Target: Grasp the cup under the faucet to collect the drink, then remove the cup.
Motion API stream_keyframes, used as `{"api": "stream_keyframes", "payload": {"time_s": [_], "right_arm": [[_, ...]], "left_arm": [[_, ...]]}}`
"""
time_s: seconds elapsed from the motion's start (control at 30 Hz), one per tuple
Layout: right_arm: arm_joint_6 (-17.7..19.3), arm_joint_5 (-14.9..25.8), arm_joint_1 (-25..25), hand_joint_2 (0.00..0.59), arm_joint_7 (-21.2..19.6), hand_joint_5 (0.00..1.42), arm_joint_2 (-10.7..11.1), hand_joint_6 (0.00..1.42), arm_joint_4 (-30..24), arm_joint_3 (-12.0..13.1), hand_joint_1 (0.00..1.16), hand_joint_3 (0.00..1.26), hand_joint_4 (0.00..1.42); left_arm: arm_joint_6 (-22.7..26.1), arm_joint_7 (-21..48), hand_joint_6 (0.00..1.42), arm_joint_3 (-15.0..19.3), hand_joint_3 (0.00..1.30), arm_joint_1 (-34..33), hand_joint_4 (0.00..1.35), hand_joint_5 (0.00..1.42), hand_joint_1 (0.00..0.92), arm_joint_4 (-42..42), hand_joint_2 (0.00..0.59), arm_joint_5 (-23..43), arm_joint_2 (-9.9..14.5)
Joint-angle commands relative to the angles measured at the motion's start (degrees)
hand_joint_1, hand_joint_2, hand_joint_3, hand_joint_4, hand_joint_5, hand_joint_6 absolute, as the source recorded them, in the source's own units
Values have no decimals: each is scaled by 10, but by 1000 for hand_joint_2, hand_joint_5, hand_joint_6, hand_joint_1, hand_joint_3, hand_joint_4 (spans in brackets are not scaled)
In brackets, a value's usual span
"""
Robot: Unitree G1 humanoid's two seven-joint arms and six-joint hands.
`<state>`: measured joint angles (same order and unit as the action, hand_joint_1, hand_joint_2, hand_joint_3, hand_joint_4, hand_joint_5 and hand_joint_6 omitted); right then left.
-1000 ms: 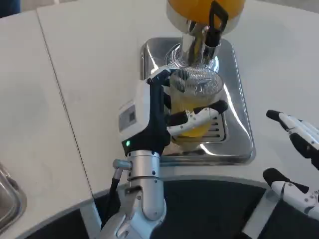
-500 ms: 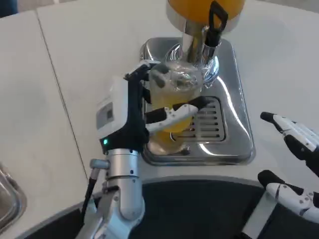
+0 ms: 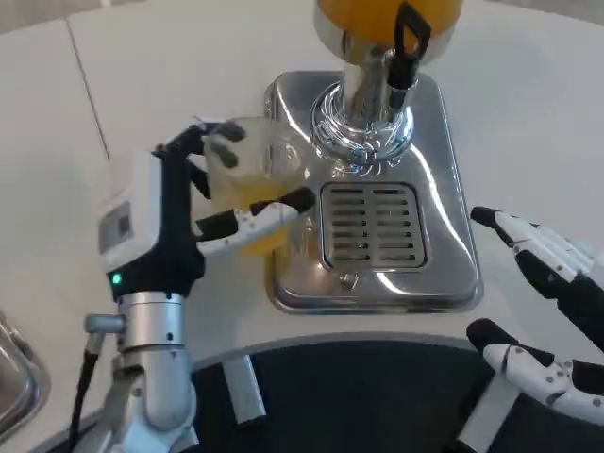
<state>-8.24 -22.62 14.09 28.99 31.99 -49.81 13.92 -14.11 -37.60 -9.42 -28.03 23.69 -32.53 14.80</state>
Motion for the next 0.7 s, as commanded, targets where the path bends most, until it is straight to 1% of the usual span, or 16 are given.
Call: {"api": "stream_keyframes", "payload": {"time_s": [0.03, 0.23, 0.33, 0.4, 0.6, 0.7], "right_arm": [[-6, -9, -2, 459, 0, 0, -2, 0, -7, -10, 242, 0, 0], [-6, -21, -2, 458, -2, 0, -4, 0, -13, -21, 242, 0, 0], [1, -33, 4, 462, -4, 0, -4, 0, -20, -21, 247, 0, 0], [9, -46, 8, 476, -8, 0, -5, 0, -26, -22, 261, 0, 0], [32, -69, 17, 478, -18, 0, -13, 0, -33, -25, 269, 0, 0], [56, -80, 27, 479, -25, 0, -16, 0, -36, -30, 271, 0, 0]], "left_arm": [[-26, 20, 1424, 20, 1137, 25, 1107, 1271, 813, -47, 0, 15, 11], [-39, 63, 1424, 60, 1137, 69, 1106, 1265, 816, -107, 0, 40, 39], [-46, 85, 1424, 79, 1137, 94, 1104, 1265, 818, -140, 0, 52, 50], [-50, 101, 1424, 91, 1137, 121, 1103, 1265, 819, -177, 0, 62, 56], [-57, 144, 1424, 107, 1139, 187, 1102, 1265, 825, -265, 0, 78, 51], [-63, 160, 1424, 110, 1144, 216, 1102, 1266, 824, -300, 0, 84, 45]]}}
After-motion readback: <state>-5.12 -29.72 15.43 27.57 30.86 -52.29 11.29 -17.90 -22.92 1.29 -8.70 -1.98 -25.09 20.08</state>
